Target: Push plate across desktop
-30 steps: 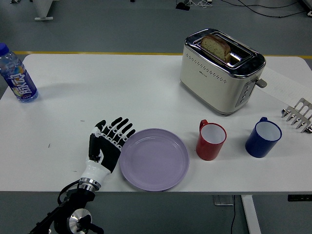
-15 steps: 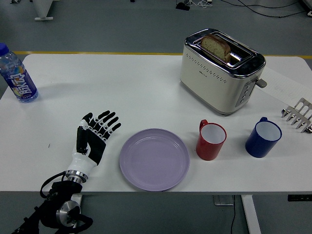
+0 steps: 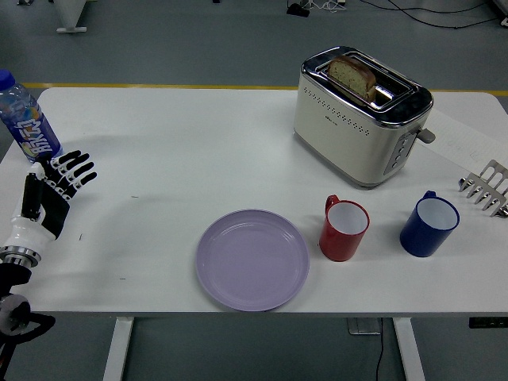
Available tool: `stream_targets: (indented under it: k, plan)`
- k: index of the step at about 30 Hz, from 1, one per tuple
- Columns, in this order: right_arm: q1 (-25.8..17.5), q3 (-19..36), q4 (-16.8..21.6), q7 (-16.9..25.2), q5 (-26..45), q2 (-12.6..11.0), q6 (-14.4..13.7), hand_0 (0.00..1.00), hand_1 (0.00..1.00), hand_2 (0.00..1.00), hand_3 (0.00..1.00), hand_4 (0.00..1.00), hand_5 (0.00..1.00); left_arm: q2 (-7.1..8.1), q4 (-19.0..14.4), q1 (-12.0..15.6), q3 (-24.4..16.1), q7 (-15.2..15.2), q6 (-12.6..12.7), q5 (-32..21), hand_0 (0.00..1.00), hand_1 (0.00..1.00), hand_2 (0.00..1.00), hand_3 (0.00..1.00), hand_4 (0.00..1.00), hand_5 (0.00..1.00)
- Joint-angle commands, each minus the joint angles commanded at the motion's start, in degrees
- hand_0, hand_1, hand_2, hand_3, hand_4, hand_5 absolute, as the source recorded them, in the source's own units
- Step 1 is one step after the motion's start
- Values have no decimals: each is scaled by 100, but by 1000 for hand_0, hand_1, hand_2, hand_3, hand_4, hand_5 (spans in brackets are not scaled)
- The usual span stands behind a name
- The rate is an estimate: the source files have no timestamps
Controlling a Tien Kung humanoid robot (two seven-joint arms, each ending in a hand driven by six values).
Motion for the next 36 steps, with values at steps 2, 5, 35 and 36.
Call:
stream_targets:
  k: [2, 5, 35, 36]
  plan:
    - [-4, -12, 0, -2, 13, 3, -1, 579, 563, 684, 602, 412, 412, 72, 141, -33, -157, -4, -15, -29, 688, 723, 705, 601, 471, 998]
    - [-17, -35, -1, -6, 35, 7, -4, 579, 563, 684, 602, 412, 412, 167, 342, -54, -367, 11, -39, -44, 688, 723, 705, 601, 471, 998]
    - [33, -113, -8, -7, 67, 9, 11, 578, 562, 683, 600, 411, 410, 308, 589, -20, -920, 839, -678, -68, 679, 733, 706, 614, 511, 998]
    - [33, -111, -9, -7, 66, 10, 11, 578, 562, 683, 600, 411, 410, 308, 588, -21, -915, 845, -681, -68, 679, 733, 706, 614, 511, 998]
